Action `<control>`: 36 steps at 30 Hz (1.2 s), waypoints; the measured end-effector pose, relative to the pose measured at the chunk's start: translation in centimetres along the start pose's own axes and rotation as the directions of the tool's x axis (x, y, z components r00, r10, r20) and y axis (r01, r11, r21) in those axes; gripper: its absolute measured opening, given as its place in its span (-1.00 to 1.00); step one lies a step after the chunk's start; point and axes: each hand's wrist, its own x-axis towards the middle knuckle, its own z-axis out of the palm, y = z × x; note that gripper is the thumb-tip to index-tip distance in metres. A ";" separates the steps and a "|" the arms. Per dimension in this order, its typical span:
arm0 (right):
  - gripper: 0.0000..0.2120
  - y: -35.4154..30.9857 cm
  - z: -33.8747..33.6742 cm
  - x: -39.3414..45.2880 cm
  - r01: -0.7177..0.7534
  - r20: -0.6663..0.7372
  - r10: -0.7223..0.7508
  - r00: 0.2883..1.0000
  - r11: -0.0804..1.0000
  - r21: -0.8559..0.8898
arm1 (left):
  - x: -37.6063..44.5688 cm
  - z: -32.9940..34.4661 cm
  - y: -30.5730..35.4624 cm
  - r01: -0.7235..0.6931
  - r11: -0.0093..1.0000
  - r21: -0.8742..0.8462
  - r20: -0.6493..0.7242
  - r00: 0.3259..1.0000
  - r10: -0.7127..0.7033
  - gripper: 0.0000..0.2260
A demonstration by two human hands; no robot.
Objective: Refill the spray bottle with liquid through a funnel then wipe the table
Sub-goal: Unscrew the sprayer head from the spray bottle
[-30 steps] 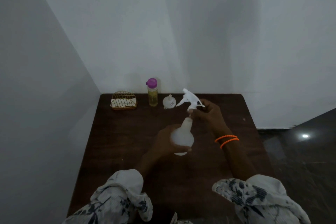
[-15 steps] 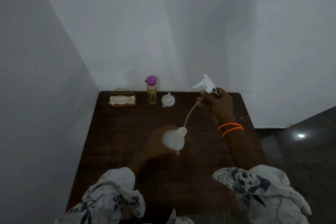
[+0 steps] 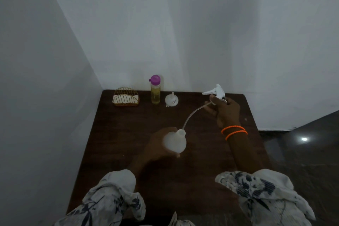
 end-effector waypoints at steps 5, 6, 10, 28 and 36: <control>-0.64 -0.1 0.2 0.0 0.005 -0.027 -0.006 1.000 1.000 -0.019 | -0.1 0.0 -0.5 0.001 1.000 0.006 0.006 1.000 -0.001 -0.14; -0.64 -0.1 0.2 0.0 0.009 -0.034 -0.009 0.999 1.000 -0.020 | -0.1 0.1 -0.6 0.000 1.000 0.003 0.006 1.000 0.000 -0.14; -0.67 -0.2 0.2 -0.1 0.002 -0.030 -0.002 1.000 1.000 -0.019 | 0.1 0.1 -0.9 0.004 1.000 -0.007 -0.001 1.000 -0.004 -0.14; -0.55 -2.7 -0.1 2.0 -0.061 0.089 0.053 0.995 0.994 0.090 | 0.9 -0.2 -2.2 0.043 0.995 0.094 -0.019 0.999 -0.042 -0.18; -0.62 -1.8 -0.5 4.2 -0.183 0.114 0.179 0.977 0.983 0.028 | 2.5 -0.4 -3.4 0.084 0.989 0.120 -0.018 0.996 -0.082 -0.18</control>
